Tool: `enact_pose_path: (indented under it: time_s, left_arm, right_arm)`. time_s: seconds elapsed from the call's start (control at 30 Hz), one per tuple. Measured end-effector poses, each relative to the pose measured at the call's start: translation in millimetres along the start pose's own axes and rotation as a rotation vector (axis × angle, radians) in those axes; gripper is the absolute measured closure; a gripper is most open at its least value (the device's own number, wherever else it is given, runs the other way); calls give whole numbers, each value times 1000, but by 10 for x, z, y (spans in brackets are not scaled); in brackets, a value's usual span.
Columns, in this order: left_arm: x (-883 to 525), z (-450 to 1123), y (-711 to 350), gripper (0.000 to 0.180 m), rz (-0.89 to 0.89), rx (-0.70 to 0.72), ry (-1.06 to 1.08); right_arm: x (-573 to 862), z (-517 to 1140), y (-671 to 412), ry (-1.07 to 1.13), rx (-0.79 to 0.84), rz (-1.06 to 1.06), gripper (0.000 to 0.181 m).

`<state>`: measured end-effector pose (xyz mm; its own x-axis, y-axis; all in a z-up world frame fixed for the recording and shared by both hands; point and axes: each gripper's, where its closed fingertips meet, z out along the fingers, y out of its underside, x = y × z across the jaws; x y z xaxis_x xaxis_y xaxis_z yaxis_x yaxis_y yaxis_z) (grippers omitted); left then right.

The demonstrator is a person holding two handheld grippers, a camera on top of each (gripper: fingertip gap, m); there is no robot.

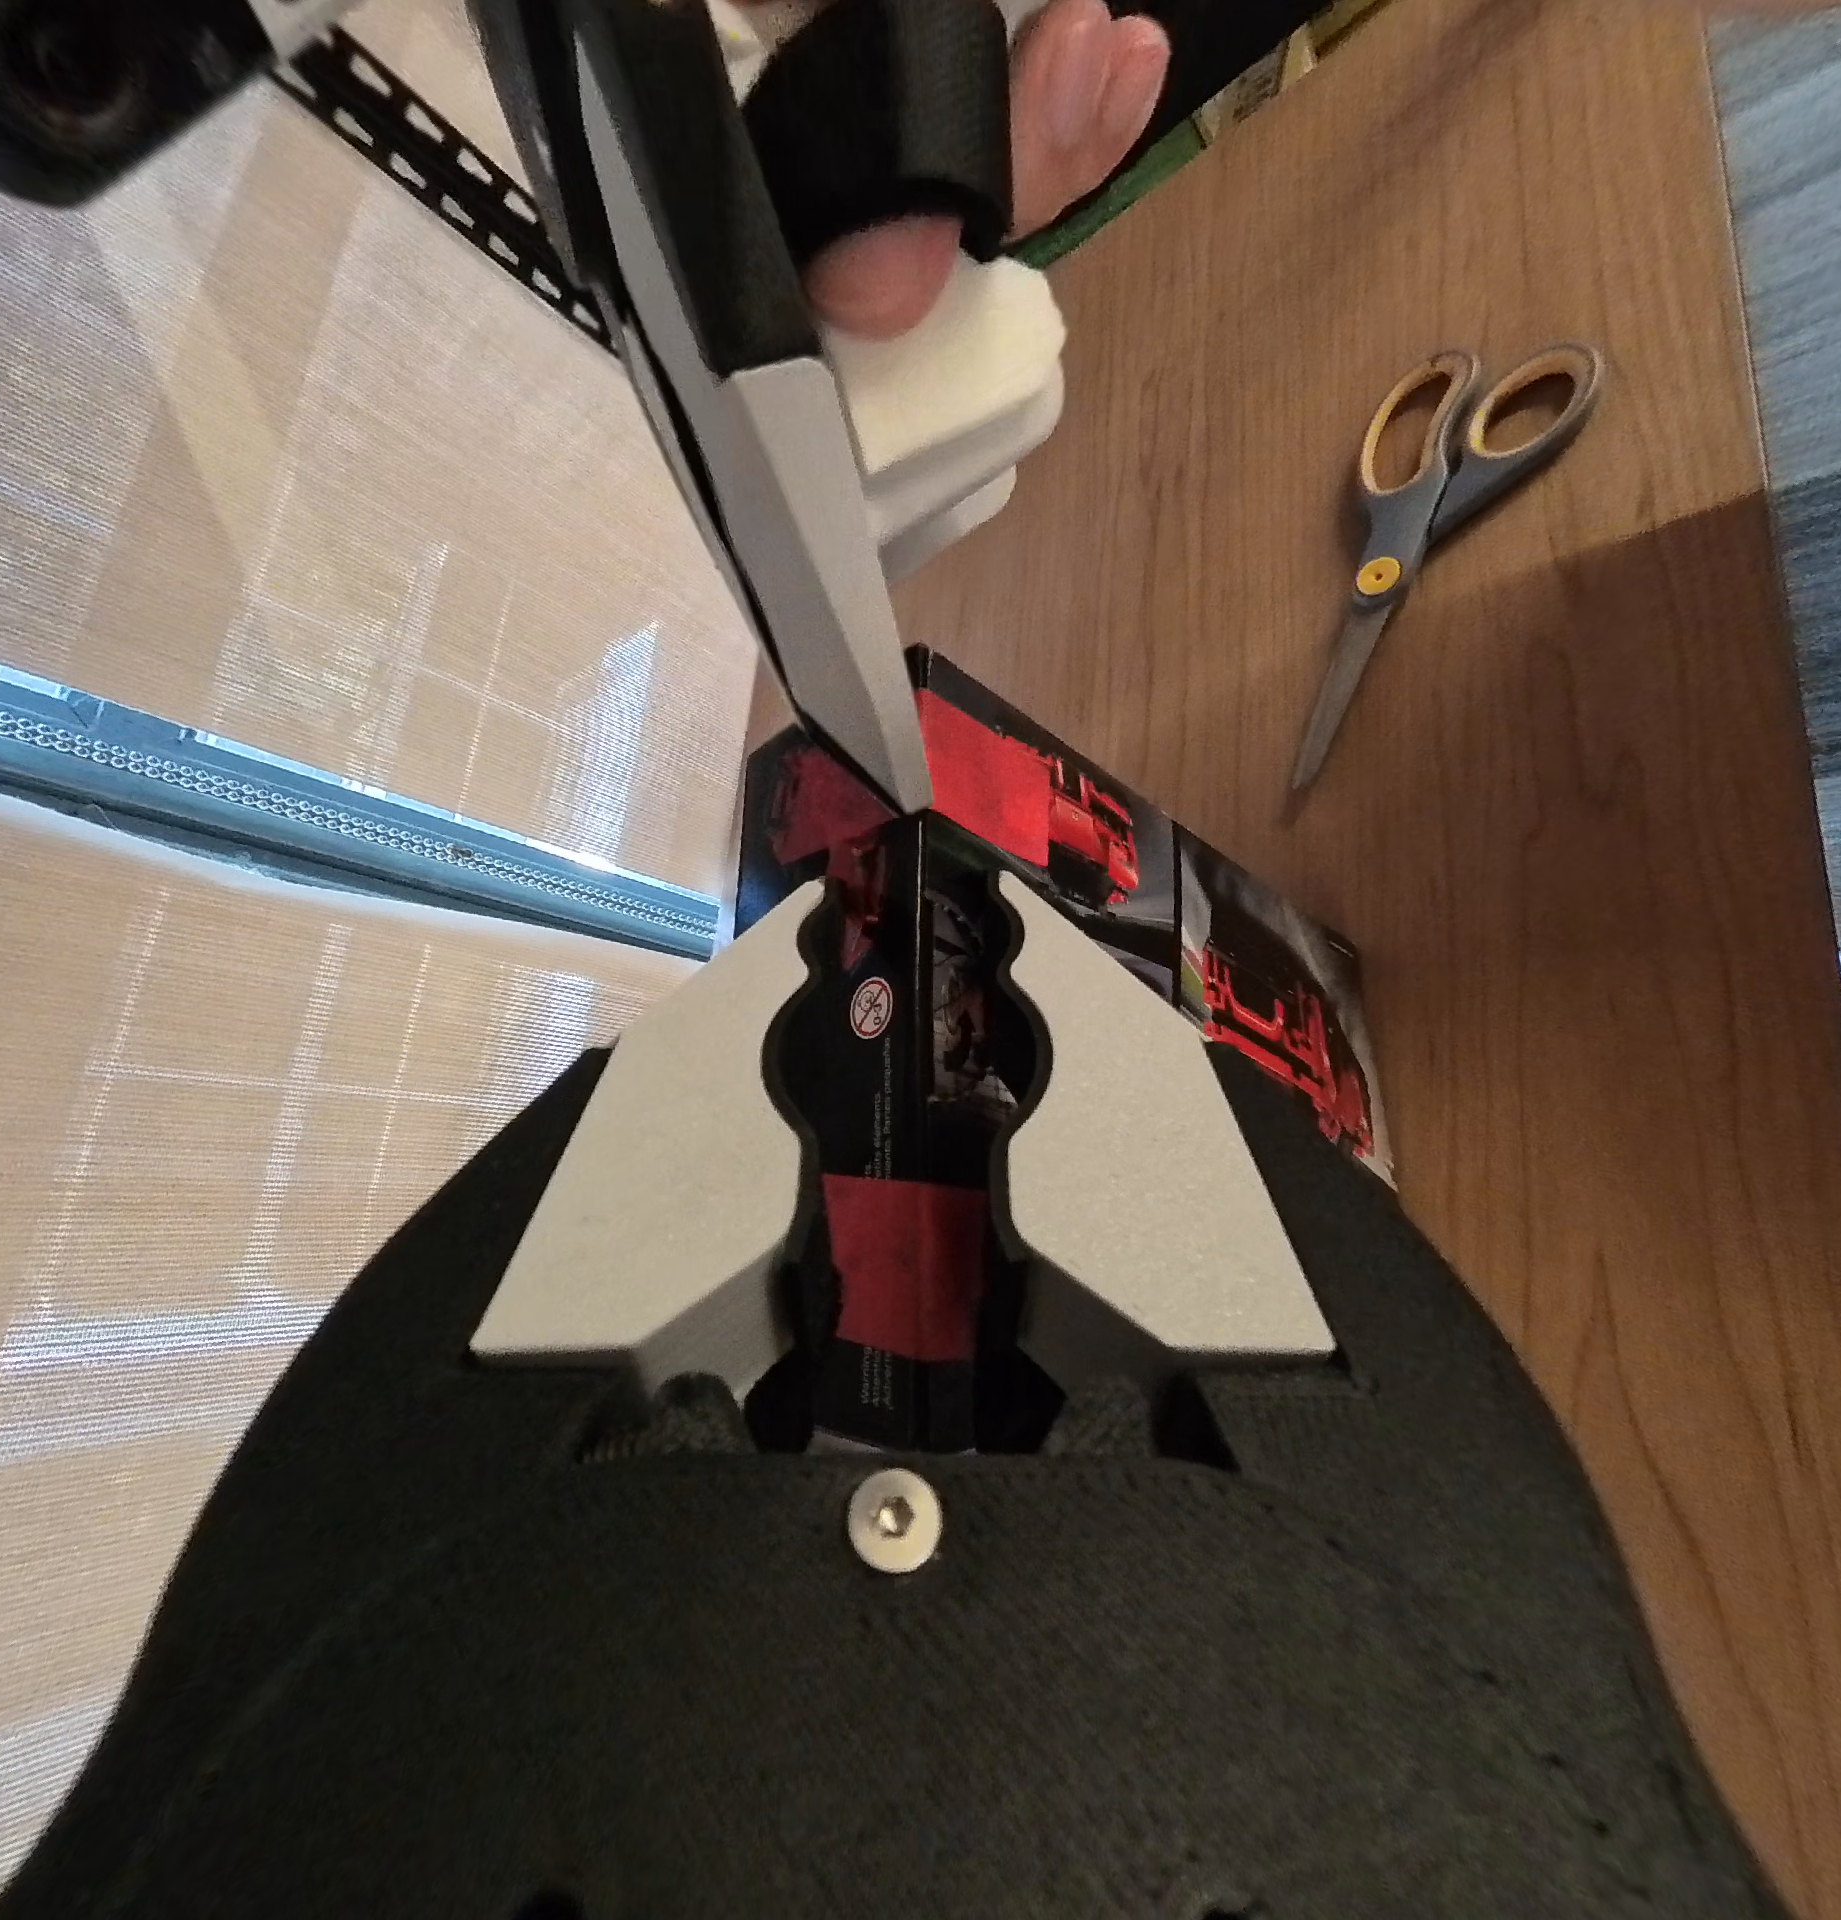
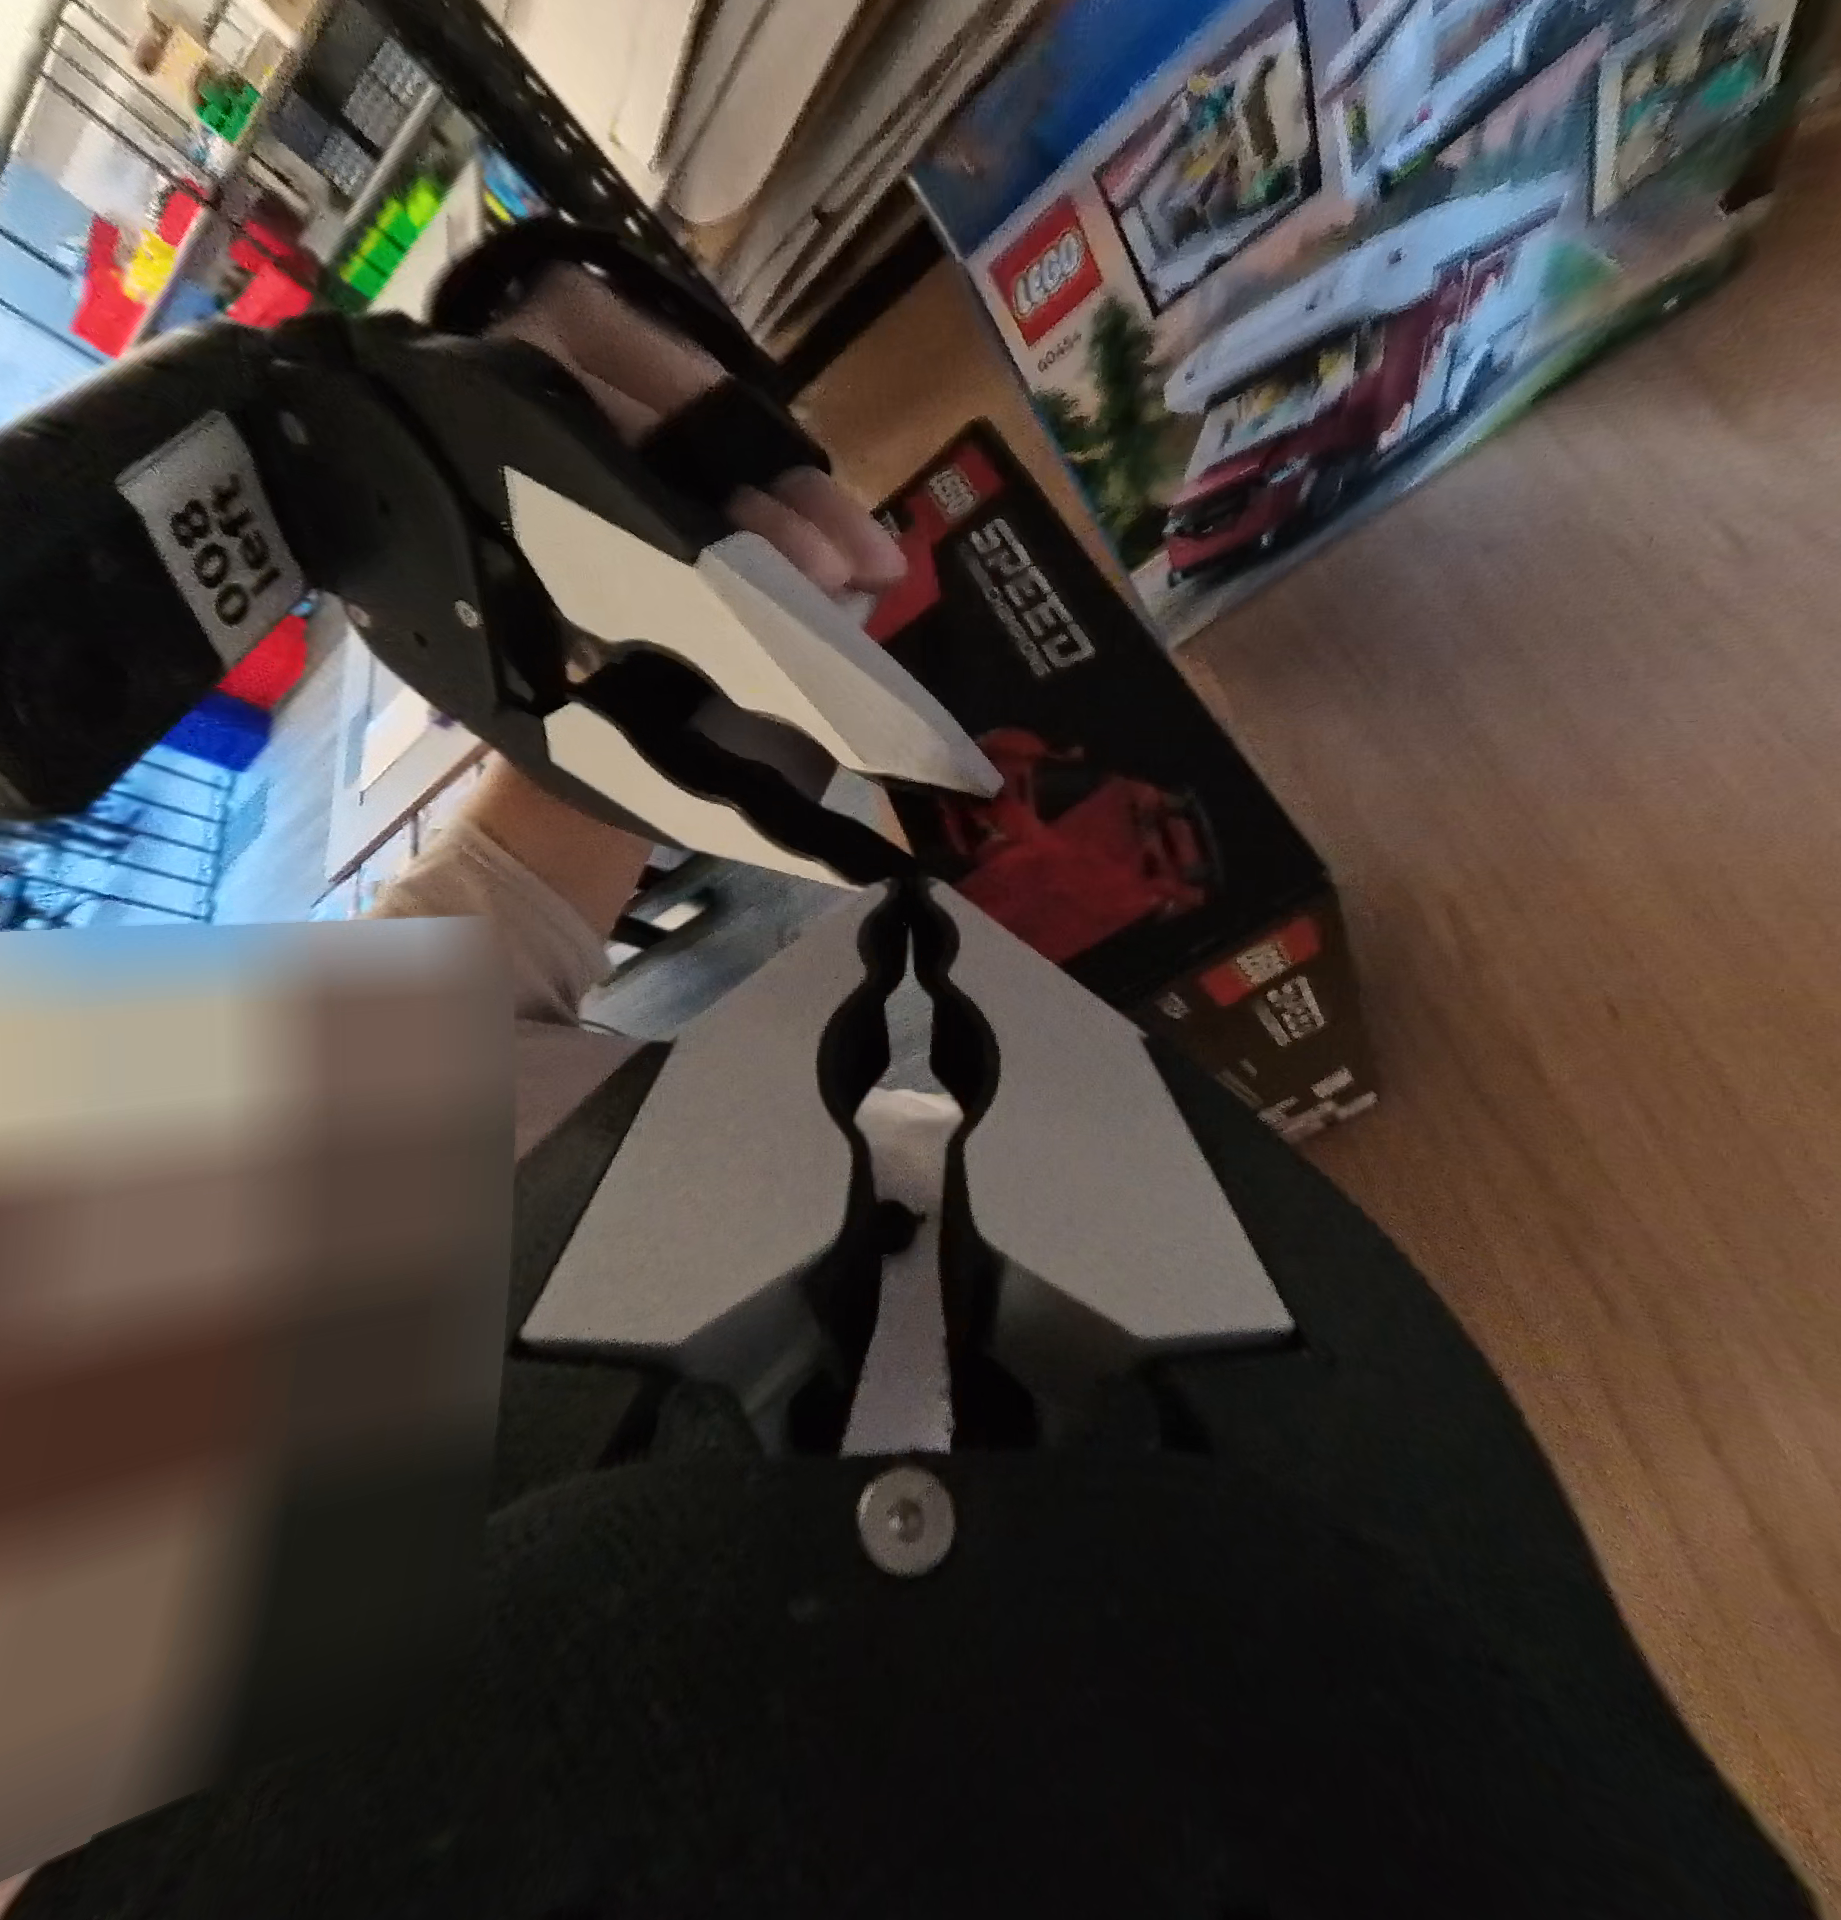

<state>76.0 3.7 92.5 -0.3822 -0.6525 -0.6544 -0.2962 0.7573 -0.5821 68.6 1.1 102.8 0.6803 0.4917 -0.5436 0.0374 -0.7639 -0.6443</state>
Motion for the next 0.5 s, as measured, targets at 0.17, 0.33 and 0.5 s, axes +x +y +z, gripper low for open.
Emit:
enact_pose_path:
  time_s: [0.17, 0.33, 0.5]
  left_arm:
    - [-5, 4, 2, 155, -5, 9, -1]
    - [-2, 2, -1, 155, -2, 13, -1]
    - [-6, 5, 0, 155, -2, 10, -1]
  right_arm:
    - [-25, 21, 8, -34, -40, 42, 181]
    - [1, 31, -46, -101, -58, 122, 181]
    - [237, 11, -199, -105, 5, 208, 181]
